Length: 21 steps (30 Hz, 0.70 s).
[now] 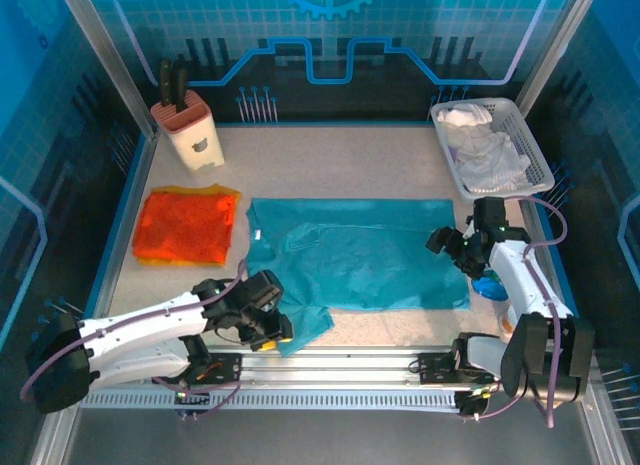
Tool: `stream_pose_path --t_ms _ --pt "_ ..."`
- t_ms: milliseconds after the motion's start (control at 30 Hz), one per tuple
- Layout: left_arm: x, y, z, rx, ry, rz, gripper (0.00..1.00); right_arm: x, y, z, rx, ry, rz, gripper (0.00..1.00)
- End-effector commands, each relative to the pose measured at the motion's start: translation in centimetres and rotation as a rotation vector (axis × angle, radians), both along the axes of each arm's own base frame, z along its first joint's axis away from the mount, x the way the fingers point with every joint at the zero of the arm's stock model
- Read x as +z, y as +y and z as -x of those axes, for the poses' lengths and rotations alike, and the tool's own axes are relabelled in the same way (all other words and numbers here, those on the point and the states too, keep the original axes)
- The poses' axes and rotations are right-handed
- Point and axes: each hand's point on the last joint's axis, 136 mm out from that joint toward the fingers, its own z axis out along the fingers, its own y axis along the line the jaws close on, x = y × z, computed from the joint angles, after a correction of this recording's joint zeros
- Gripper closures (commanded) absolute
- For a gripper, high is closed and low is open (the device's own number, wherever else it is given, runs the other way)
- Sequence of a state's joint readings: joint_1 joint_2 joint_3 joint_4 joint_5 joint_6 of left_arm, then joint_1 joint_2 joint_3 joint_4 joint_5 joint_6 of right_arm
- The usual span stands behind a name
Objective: Fold and stack the t-shirts
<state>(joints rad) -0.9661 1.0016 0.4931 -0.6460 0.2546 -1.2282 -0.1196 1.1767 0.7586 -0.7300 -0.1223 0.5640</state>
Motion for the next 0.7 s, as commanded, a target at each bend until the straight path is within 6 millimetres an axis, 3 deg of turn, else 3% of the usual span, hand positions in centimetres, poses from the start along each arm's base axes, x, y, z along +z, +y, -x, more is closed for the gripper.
stream_pose_path --t_ms 0,200,367,533,667 --pt "-1.2 0.1 0.5 0.076 0.023 -0.057 0.55 0.0 -0.8 1.5 -0.049 0.034 0.018 0.08" --pt "-2.6 -0.3 0.5 0.093 0.023 -0.070 0.54 -0.9 -1.5 2.8 -0.067 0.077 0.057 0.05" --pt "-3.3 -0.8 0.1 0.094 0.018 -0.080 0.55 -1.2 -2.4 3.7 -0.108 0.118 0.094 0.09" --pt "-3.9 -0.7 -0.3 0.103 0.006 -0.099 0.63 -1.7 -2.6 4.4 -0.135 0.135 0.102 0.21" --pt "-4.3 -0.3 -0.3 0.110 0.003 -0.113 0.70 -2.3 -2.1 5.0 -0.131 0.160 0.079 0.23"
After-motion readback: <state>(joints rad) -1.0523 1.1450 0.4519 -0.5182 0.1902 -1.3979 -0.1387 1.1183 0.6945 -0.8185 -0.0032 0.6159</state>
